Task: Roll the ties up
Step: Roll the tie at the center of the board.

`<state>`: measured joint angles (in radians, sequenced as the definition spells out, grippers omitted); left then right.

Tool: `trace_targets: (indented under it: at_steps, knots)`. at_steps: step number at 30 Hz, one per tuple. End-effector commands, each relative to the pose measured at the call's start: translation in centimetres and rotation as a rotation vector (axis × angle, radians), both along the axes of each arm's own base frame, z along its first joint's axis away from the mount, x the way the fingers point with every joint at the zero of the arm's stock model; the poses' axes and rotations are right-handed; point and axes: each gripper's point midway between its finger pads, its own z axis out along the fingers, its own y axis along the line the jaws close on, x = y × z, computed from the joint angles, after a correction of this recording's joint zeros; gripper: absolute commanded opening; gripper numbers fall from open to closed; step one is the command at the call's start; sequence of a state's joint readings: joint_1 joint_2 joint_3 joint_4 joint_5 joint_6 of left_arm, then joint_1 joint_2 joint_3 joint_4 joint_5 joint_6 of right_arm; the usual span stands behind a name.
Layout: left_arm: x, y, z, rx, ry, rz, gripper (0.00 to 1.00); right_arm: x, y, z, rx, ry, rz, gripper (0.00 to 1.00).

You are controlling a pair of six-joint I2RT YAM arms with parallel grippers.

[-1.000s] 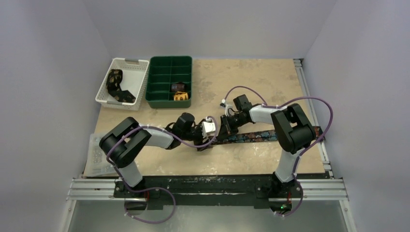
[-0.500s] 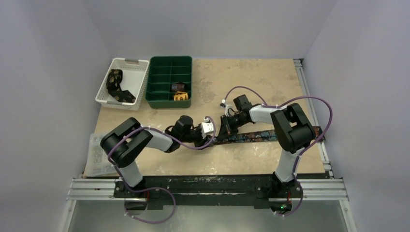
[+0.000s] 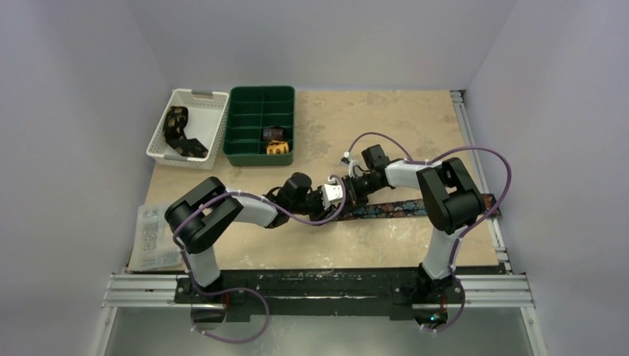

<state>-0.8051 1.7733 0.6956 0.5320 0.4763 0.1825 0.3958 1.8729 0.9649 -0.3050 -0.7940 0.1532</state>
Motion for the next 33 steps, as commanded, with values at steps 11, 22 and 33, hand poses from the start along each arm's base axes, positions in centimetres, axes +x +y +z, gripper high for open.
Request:
trace_targets:
  at_steps: [11,22,33]
  knots:
    - [-1.2,1.6,-5.4,0.239,0.025,-0.024,0.29,-0.8,-0.2,-2.1,-0.077,-0.048,0.064,0.0]
    - [0.0,2.5,1.7,-0.081,0.022,0.107,0.62,-0.2,-0.6,-3.0,-0.123,-0.045,0.041,0.0]
    - [0.3,1.3,2.9,-0.136,-0.053,0.047,0.55,-0.4,-0.7,-3.4,-0.128,-0.035,0.045,0.0]
